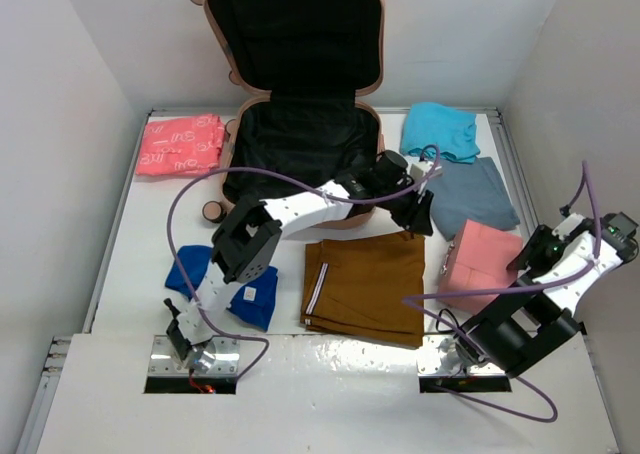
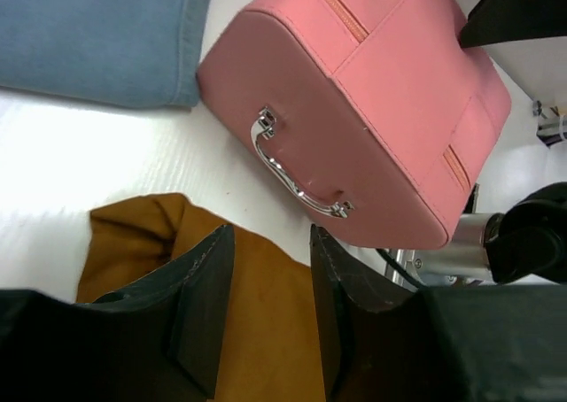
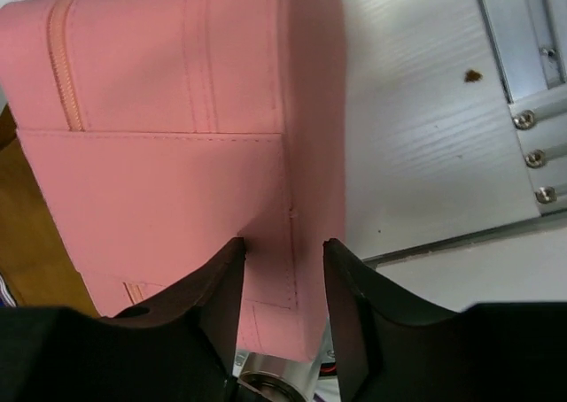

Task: Pack the luggage

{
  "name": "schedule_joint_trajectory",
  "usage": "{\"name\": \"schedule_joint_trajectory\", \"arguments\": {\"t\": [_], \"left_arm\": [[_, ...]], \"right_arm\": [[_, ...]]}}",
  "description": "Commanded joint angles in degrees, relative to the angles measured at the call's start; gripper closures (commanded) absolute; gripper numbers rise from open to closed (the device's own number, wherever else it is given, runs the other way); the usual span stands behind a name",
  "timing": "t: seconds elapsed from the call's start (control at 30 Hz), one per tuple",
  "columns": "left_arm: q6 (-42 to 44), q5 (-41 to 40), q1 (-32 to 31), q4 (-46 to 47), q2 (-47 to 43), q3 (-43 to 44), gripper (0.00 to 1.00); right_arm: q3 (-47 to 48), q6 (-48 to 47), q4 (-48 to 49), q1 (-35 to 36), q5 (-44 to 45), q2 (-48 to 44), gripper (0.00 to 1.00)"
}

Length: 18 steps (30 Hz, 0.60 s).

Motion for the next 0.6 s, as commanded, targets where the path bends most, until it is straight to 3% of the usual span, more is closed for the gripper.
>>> {"name": "schedule_joint_trajectory", "arguments": {"t": [0.0,0.1,0.27,0.57], "left_arm": [[-3.2,0.5,-1.5,3.5,3.0,3.5,0.56],[-4.3,1.1,-2.2,3.0,6.1,7.9,0.59],[-3.0,1.1,-4.9,2.3,8.0,7.9,0.67],[-1.0,-2.2,-7.6,1.7,6.4,3.0,0.67]], "right_arm": [[-1.4,-7.0,-0.5,0.7,-3.7,-0.3,0.60],[-3.2,-10.0,-0.3,0.8,-5.3,0.2,0.67],[-4.4,-11.4,3.0,0.8,-2.5,1.2,0.76],[-7.7,-8.6,10.5,-1.2,-0.6,-8.1,1.00]]}}
